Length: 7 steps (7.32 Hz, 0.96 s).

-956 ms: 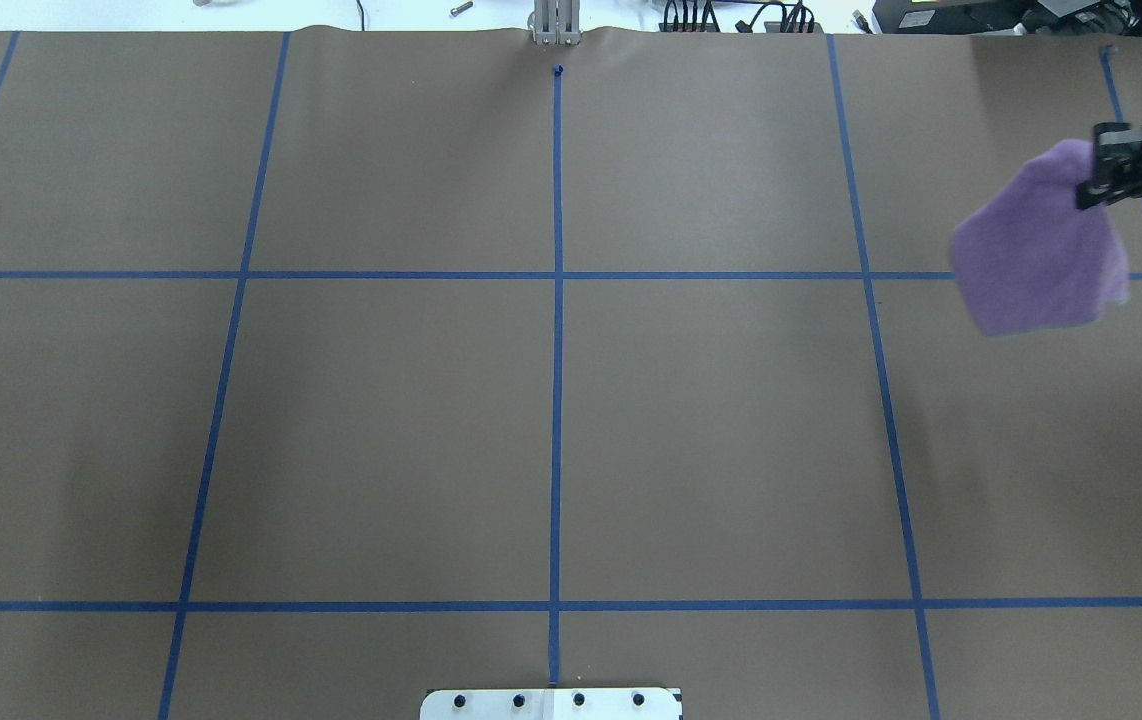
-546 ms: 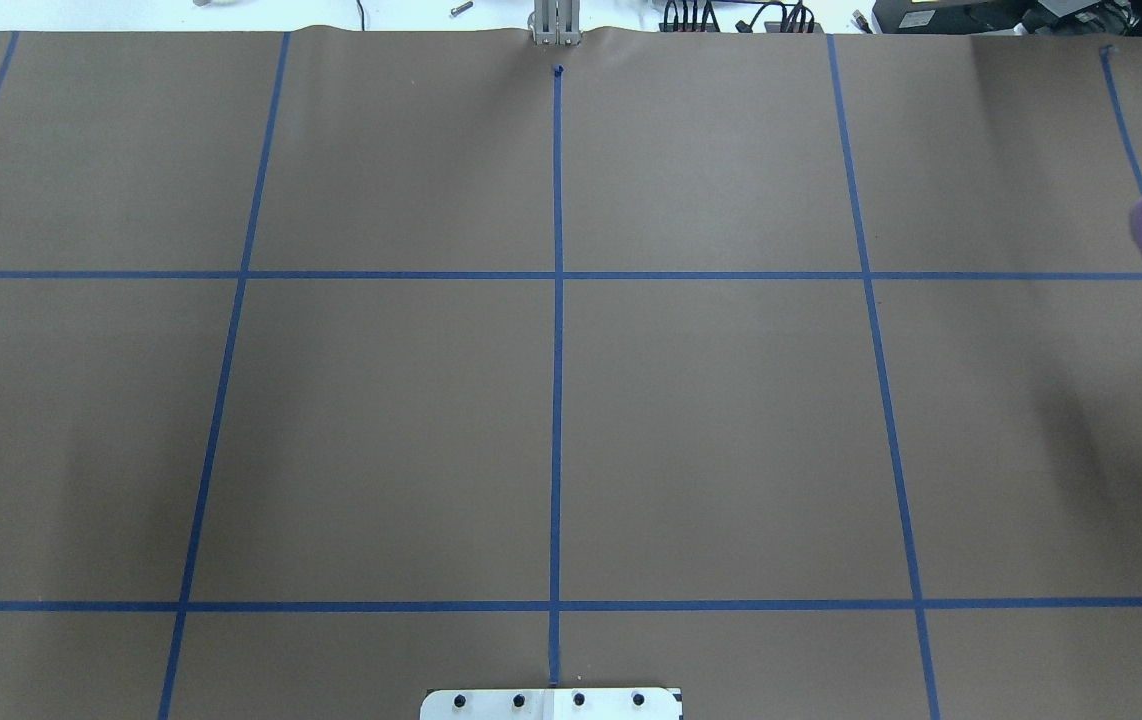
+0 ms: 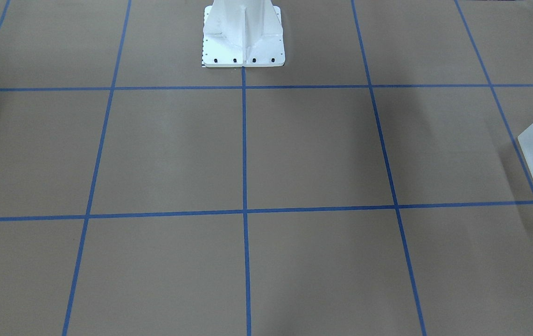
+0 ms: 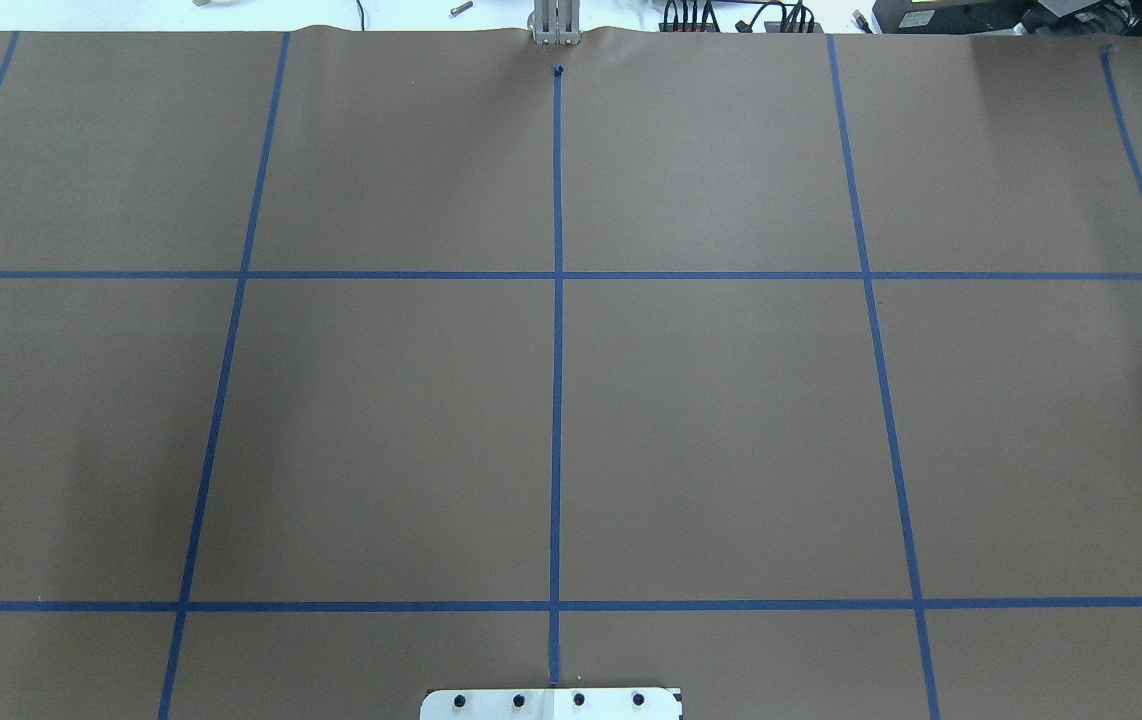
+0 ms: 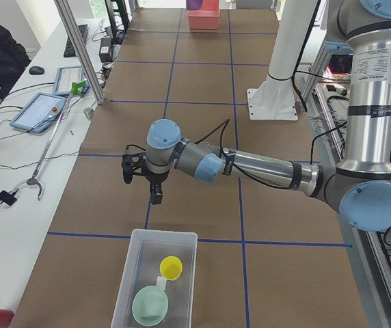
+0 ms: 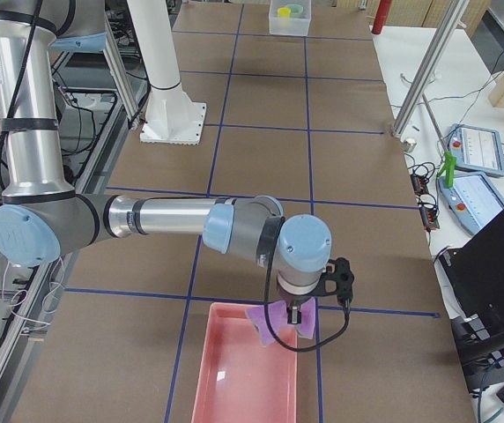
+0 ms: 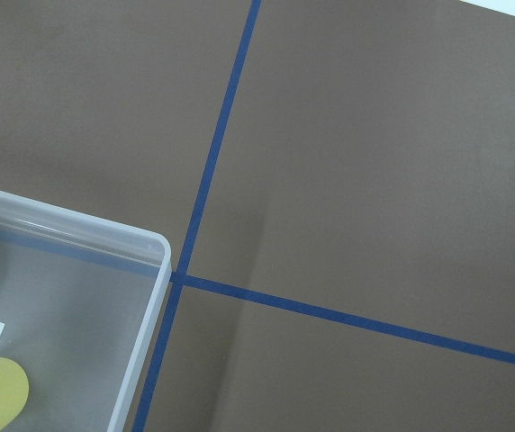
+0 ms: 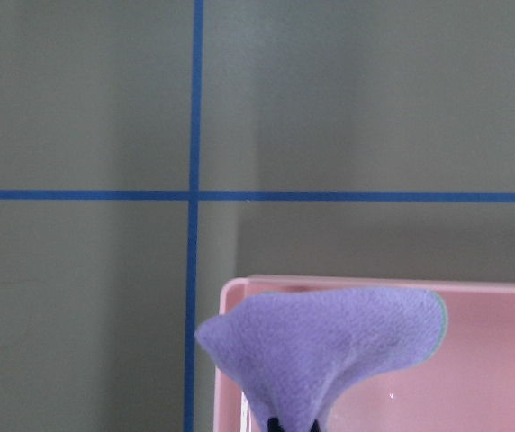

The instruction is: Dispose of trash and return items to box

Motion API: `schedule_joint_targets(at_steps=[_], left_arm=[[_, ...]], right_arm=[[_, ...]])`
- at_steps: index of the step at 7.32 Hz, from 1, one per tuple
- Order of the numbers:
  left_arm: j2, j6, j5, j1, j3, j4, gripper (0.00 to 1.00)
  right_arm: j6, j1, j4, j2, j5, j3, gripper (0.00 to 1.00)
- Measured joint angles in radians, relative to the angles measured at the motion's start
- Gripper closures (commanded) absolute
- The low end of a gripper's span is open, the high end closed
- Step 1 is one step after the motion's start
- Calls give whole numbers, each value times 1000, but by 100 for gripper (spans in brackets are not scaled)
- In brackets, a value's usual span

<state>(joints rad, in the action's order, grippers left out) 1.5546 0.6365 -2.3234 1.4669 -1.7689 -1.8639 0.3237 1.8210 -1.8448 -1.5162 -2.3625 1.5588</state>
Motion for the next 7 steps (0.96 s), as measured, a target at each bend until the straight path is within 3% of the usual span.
schedule_joint_targets(at_steps=[1,2,4,7], left_arm=[[1,0,1,-3,2,0,2],[2,-1,1,-5,5,-1,2],[2,-8,2,-6,15,-4,2],[0,-17,-2,-6,11,-3,2]], right_arm=[[17,7,1,-32,11,-20,100],[27,8,3,-58,20,-30,1],[68,9,26,-85,34,-46,0],[77,9,62,-45,68,-53,0]])
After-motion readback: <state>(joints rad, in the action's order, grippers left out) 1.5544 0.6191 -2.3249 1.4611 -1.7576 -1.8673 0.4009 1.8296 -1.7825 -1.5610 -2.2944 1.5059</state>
